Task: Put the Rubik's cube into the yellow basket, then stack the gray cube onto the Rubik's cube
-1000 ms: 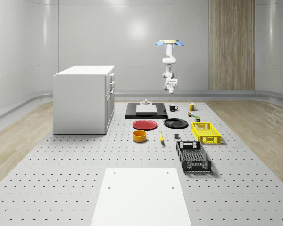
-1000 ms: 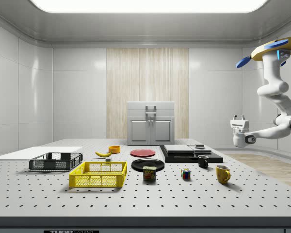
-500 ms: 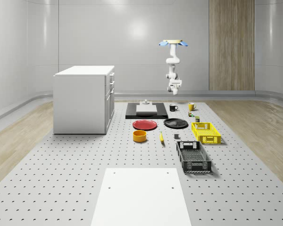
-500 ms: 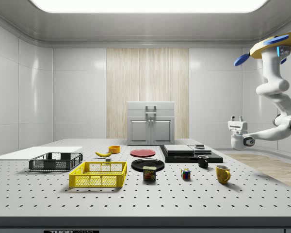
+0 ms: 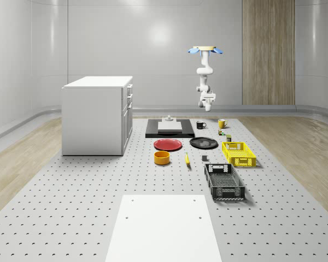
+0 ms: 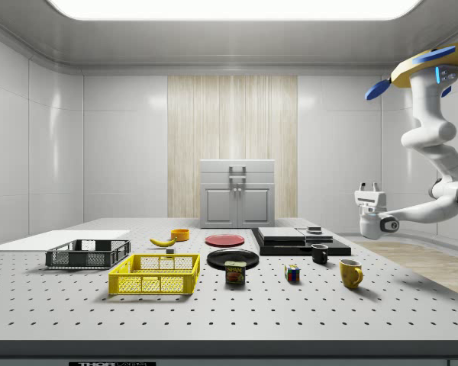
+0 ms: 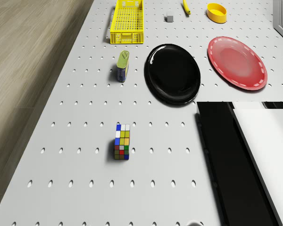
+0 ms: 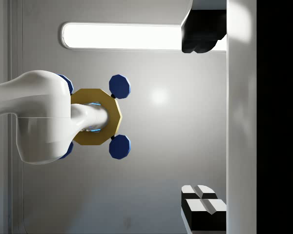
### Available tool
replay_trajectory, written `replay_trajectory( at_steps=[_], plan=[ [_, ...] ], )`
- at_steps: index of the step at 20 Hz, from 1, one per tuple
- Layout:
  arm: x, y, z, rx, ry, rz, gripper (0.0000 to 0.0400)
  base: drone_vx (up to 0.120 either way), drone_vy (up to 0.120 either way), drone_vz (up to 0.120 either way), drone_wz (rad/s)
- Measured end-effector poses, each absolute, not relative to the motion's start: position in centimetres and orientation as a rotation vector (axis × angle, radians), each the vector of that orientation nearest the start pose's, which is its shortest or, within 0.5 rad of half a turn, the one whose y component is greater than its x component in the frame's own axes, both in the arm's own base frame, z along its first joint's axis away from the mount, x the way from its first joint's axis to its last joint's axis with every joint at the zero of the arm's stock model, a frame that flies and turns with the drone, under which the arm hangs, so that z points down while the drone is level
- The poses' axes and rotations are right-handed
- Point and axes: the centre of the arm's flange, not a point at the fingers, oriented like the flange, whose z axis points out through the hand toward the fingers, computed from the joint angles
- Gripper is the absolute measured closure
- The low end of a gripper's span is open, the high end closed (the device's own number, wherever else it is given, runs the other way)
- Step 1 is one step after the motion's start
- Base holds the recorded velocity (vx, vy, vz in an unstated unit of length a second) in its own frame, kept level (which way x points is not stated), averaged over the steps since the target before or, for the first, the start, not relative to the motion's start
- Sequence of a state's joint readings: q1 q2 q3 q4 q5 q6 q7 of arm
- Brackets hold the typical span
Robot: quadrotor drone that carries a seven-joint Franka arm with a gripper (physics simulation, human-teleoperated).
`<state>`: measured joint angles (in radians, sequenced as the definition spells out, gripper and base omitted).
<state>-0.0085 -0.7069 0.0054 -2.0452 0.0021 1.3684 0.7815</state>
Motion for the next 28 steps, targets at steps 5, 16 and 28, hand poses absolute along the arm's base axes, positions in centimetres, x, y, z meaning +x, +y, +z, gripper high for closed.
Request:
replay_trajectory(
  at_steps=[5, 16, 28],
  plan=[
    [30.3, 0.0, 69.1, -2.893, 1.198, -0.051, 0.0, 0.12, 0.12, 0.0, 0.0],
    [30.2, 0.2, 69.1, -2.907, 1.204, -0.076, 0.0, 0.12, 0.12, 0.0, 0.0],
    [30.1, 1.8, 69.0, -3.034, 1.259, -0.193, 0.0, 0.12, 0.0, 0.0, 0.0]
  ],
)
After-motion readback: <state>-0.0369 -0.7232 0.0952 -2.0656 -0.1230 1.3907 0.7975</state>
